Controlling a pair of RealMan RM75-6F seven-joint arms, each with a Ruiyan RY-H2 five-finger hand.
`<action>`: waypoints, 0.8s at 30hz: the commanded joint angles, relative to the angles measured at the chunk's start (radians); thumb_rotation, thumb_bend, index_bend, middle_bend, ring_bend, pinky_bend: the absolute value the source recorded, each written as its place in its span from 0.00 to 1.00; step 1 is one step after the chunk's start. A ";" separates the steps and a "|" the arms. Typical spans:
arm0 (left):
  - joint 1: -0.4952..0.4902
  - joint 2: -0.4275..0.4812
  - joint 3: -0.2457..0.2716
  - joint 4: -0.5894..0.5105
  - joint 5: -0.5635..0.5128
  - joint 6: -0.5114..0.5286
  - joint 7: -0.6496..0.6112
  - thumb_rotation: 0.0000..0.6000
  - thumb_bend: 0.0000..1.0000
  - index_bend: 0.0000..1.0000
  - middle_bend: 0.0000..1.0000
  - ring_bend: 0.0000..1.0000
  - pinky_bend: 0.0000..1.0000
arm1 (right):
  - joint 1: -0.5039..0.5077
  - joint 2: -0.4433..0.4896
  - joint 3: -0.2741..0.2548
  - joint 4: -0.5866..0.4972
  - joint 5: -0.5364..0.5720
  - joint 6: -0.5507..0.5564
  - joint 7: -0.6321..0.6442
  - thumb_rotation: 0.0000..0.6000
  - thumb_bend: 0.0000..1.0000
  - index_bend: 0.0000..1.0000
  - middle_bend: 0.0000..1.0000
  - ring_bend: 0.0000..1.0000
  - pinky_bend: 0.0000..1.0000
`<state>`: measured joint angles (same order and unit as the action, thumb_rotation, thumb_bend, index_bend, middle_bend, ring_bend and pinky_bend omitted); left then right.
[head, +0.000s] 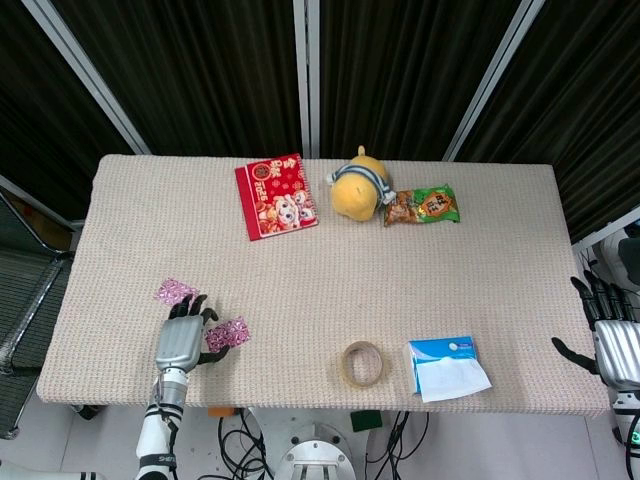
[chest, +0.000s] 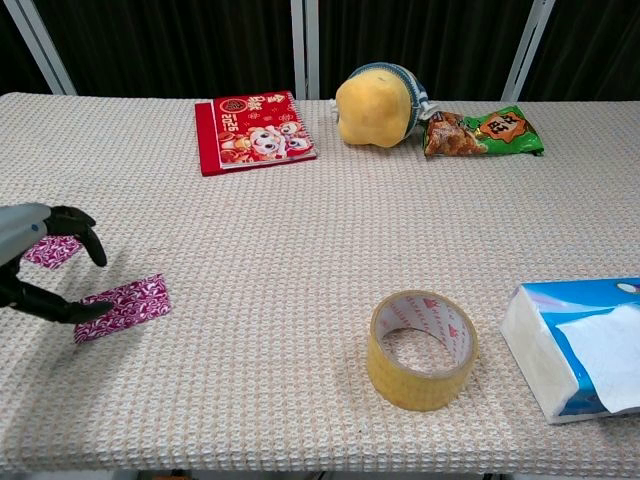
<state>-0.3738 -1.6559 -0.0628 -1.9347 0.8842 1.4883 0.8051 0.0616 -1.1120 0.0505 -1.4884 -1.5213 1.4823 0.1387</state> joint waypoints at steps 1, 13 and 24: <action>-0.008 0.073 -0.003 -0.018 0.040 -0.002 0.001 0.75 0.18 0.34 0.09 0.00 0.12 | -0.002 0.004 0.000 -0.005 -0.001 0.004 0.000 1.00 0.43 0.00 0.00 0.00 0.00; -0.090 0.273 0.024 0.292 0.174 -0.247 -0.101 0.96 0.18 0.23 0.06 0.00 0.12 | -0.009 0.017 -0.002 -0.026 -0.001 0.012 -0.022 1.00 0.43 0.00 0.00 0.00 0.00; -0.165 0.358 0.096 0.471 0.300 -0.485 -0.214 1.00 0.18 0.20 0.05 0.00 0.12 | -0.015 0.020 0.001 -0.041 0.014 0.013 -0.048 1.00 0.43 0.00 0.00 0.00 0.00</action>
<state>-0.5242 -1.3099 0.0162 -1.4857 1.1602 1.0271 0.6110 0.0469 -1.0923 0.0519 -1.5295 -1.5069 1.4956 0.0909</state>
